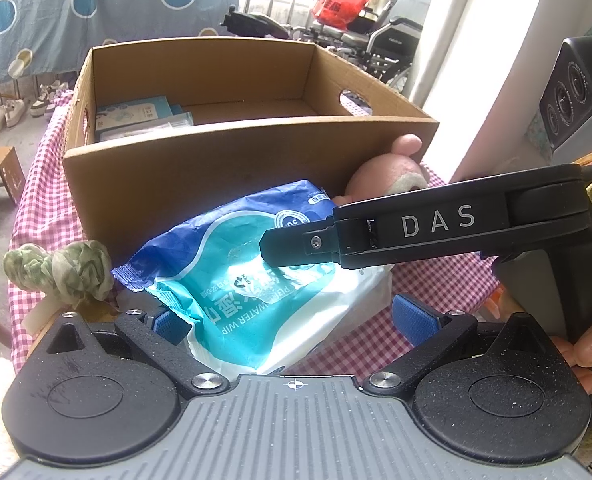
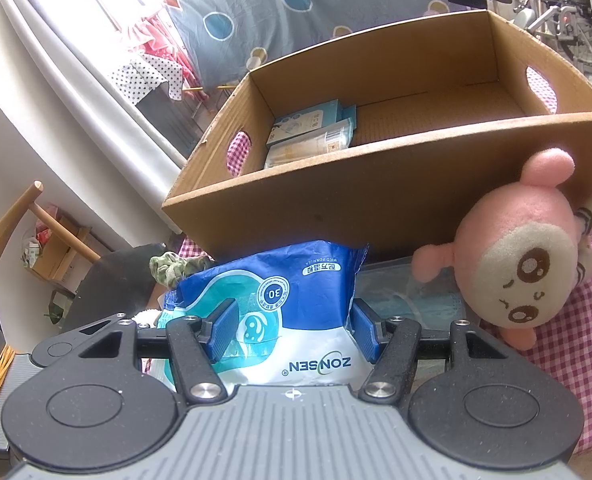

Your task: Organize soft objects

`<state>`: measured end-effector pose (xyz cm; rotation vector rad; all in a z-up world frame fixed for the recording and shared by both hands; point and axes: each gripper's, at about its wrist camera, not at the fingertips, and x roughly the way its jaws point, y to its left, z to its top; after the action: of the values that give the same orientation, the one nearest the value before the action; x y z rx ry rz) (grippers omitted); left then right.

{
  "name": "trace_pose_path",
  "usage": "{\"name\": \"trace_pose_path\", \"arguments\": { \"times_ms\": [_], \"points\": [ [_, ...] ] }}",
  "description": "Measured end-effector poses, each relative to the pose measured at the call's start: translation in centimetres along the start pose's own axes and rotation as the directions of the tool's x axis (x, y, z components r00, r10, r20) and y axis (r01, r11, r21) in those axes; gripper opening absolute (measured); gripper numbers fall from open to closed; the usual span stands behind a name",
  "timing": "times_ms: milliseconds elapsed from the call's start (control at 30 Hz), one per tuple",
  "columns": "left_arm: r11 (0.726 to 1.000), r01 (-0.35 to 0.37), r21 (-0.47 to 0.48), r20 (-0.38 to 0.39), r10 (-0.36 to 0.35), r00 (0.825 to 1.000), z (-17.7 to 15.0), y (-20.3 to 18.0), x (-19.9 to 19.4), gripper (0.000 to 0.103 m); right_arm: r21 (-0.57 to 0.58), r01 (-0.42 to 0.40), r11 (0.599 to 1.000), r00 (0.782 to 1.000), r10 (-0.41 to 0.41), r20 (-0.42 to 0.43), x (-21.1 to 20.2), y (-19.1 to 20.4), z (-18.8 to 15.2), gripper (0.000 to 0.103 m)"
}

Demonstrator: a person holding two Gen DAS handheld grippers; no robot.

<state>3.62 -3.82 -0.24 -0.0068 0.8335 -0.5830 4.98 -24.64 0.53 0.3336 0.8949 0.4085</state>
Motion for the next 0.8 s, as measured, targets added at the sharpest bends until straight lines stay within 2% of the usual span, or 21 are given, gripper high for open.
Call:
{"name": "trace_pose_path", "arguments": {
  "times_ms": [200, 400, 667, 800],
  "points": [
    [1.0, -0.025, -0.002, 0.035, 0.025, 0.999, 0.6, 0.0, -1.0, 0.102, -0.037, -0.025, 0.999, 0.999, 0.027, 0.032, -0.6, 1.0, 0.7, 0.064],
    [0.998, -0.062, -0.005, 0.104, 0.062, 0.993, 2.2, 0.3, -3.0, 0.102, -0.087, -0.065, 0.994, 0.993, 0.073, 0.095, -1.8, 2.3, 2.0, 0.064],
    [0.996, -0.088, 0.028, 0.198, 0.08, 0.977, 6.0, 0.4, -5.1, 0.102, -0.147, -0.106, 0.983, 0.977, 0.131, 0.168, -3.6, 3.9, 6.1, 0.064],
    [0.996, -0.081, 0.038, 0.206, 0.071, 0.976, 8.7, 0.7, -4.9, 0.102, -0.158, -0.123, 0.98, 0.972, 0.151, 0.178, -3.8, 3.7, 8.9, 0.064]
  ]
}}
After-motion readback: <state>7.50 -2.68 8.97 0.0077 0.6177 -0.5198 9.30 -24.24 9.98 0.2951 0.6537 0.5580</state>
